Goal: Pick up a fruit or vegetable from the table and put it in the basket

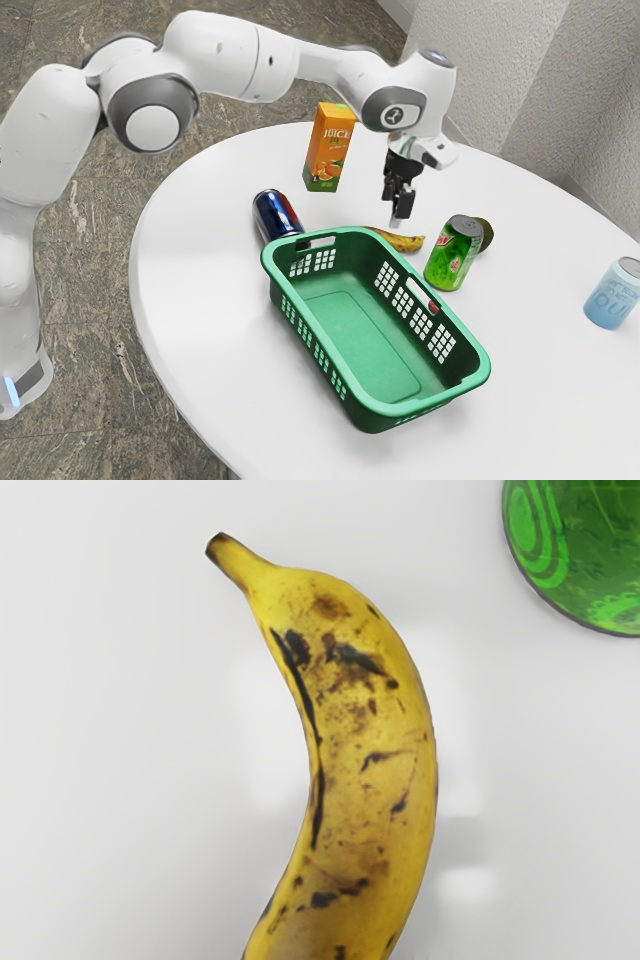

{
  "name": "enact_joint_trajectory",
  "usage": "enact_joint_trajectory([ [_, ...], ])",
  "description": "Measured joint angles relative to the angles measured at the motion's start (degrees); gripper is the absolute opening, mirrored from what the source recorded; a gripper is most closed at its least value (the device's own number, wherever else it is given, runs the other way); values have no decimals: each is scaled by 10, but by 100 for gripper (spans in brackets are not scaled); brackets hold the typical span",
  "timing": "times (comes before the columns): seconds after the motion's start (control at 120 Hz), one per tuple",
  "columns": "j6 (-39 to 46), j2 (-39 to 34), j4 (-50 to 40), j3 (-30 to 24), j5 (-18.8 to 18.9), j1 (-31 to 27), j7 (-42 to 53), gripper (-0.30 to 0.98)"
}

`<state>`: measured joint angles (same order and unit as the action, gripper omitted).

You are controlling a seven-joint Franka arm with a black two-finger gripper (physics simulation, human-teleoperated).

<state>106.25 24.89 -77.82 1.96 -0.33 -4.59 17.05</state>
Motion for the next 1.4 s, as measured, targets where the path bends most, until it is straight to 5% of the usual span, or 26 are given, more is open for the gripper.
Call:
enact_joint_trajectory([
  [1.075, 82, 84, 13, -18, -15, -19, 42, 69],
  [1.183, 91, 89, 13, -24, -15, -23, 42, 85],
  [1.25, 94, 88, 13, -24, -15, -23, 42, 83],
  [1.4, 99, 82, 10, -24, -17, -22, 41, 52],
])
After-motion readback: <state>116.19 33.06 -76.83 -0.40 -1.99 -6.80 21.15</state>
